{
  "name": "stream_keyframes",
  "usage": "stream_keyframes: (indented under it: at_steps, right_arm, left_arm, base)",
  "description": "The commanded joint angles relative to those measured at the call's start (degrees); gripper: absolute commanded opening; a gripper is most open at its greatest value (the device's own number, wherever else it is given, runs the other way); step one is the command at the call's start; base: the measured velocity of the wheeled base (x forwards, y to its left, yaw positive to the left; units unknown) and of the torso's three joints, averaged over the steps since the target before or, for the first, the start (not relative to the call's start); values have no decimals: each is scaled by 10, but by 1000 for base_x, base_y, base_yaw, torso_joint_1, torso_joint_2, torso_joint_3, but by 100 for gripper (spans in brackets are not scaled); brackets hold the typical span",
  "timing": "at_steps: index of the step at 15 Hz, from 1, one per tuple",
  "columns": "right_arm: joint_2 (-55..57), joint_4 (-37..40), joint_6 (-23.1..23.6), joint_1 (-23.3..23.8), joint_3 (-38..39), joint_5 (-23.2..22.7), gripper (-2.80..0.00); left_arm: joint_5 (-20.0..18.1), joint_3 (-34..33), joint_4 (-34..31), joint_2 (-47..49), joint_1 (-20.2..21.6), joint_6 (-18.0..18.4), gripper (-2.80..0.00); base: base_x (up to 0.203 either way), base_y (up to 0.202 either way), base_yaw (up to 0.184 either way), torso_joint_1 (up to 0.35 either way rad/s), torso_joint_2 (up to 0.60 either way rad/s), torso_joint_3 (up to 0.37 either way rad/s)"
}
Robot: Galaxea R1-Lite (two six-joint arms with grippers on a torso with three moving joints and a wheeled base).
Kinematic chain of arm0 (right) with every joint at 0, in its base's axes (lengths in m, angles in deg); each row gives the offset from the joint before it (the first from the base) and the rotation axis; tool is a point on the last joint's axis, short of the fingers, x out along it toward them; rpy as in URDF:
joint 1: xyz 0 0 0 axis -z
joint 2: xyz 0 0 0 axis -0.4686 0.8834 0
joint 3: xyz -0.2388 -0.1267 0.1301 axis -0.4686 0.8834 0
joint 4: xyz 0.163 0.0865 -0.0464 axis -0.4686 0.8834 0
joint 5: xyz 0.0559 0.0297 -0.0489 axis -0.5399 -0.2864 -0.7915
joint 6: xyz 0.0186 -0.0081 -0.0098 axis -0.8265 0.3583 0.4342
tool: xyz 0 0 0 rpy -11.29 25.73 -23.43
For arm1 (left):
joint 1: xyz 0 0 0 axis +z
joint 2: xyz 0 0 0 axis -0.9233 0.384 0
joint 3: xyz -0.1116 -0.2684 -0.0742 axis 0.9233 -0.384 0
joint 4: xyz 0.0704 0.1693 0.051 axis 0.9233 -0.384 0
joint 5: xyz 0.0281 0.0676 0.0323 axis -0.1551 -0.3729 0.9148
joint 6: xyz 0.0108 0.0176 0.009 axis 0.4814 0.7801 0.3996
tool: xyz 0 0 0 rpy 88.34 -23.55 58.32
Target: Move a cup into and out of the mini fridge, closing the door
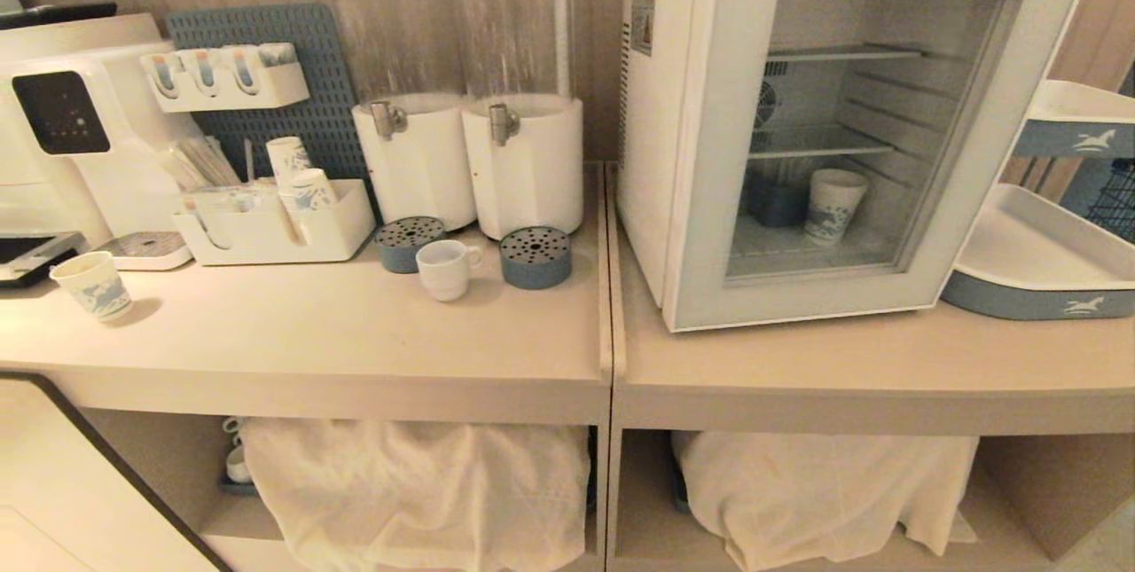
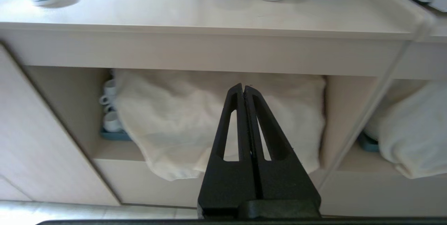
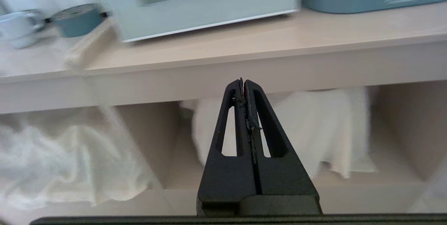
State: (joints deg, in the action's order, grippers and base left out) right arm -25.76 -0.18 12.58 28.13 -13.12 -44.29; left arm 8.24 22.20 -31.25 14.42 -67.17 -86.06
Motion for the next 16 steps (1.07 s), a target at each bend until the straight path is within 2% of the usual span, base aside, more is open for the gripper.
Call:
stream_keyframes:
  at_steps: [1, 16]
  right_arm:
    - [1, 1, 0, 0, 0, 0, -280]
    - [1, 0, 0, 0, 0, 0, -280]
  left_arm:
    - [0, 0, 0, 0, 0, 0, -280]
    - [0, 0, 0, 0, 0, 0, -280]
  base:
    - [0, 202, 10, 2, 2, 2]
    - [0, 195, 9, 1, 2, 3]
